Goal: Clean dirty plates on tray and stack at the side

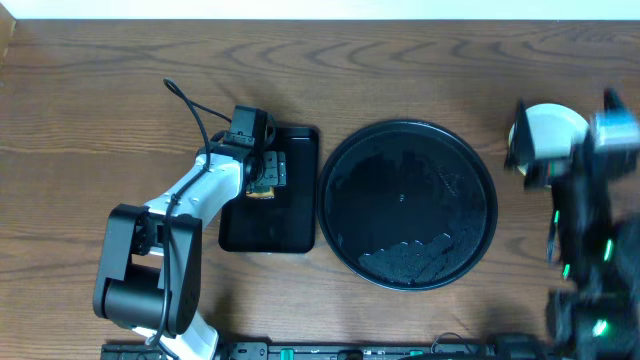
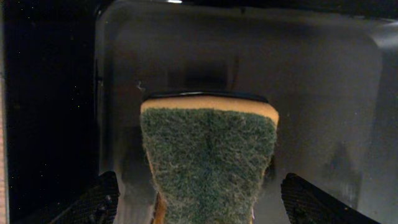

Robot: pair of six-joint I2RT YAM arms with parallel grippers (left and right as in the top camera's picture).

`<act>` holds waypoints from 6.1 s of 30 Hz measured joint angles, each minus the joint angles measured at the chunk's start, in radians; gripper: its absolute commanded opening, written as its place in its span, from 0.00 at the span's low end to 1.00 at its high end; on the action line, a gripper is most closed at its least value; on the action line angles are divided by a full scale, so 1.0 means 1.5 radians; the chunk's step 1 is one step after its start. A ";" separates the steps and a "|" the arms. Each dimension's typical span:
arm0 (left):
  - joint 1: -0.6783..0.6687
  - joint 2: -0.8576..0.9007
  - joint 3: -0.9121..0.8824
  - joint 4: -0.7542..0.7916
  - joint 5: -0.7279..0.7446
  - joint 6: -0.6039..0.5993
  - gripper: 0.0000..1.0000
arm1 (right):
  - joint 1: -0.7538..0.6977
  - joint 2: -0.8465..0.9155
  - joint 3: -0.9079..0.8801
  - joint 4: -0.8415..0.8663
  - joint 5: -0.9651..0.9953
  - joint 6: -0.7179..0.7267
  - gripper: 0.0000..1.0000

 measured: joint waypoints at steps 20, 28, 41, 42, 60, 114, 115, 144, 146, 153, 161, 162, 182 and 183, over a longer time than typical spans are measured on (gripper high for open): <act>0.000 0.000 0.000 -0.001 0.000 0.000 0.85 | -0.001 -0.386 -0.437 0.042 -0.002 0.067 0.99; 0.000 0.000 0.000 -0.001 0.000 0.000 0.85 | -0.001 -0.385 -0.449 -0.123 -0.009 0.058 0.99; 0.000 0.000 0.000 -0.001 0.000 0.000 0.85 | -0.001 -0.385 -0.449 -0.122 -0.009 0.042 0.99; 0.000 0.000 0.000 -0.001 0.000 0.000 0.85 | -0.001 -0.385 -0.449 -0.122 -0.009 0.042 0.99; 0.000 0.000 0.000 -0.001 0.000 0.000 0.85 | -0.001 -0.385 -0.449 -0.122 -0.009 0.041 0.99; 0.115 -1.057 -0.266 -0.051 -0.081 -0.032 0.85 | -0.001 -0.385 -0.449 -0.122 -0.011 0.041 0.99; 0.121 -1.081 -0.289 -0.018 -0.079 -0.036 0.85 | -0.001 -0.385 -0.449 -0.122 -0.011 0.041 0.99; 0.135 -1.183 -0.665 0.383 0.021 -0.053 0.85 | -0.001 -0.385 -0.449 -0.122 -0.011 0.041 0.99; 0.136 -1.183 -0.666 0.336 0.021 -0.049 0.85 | -0.001 -0.385 -0.449 -0.122 -0.011 0.041 0.99; 0.136 -1.182 -0.664 0.224 0.023 -0.026 0.85 | -0.001 -0.385 -0.449 -0.122 -0.011 0.041 0.99; 0.136 -1.182 -0.663 0.223 0.023 -0.015 0.85 | -0.001 -0.385 -0.449 -0.122 -0.011 0.041 0.99; 0.135 -1.182 -0.663 0.223 0.023 -0.015 0.85 | -0.001 -0.385 -0.449 -0.122 -0.011 0.041 0.99; 0.135 -1.182 -0.662 0.223 0.023 -0.015 0.85 | -0.001 -0.385 -0.449 -0.122 -0.011 0.041 0.99; 0.135 -1.182 -0.662 0.223 0.023 -0.015 0.85 | -0.001 -0.385 -0.449 -0.122 -0.011 0.041 0.99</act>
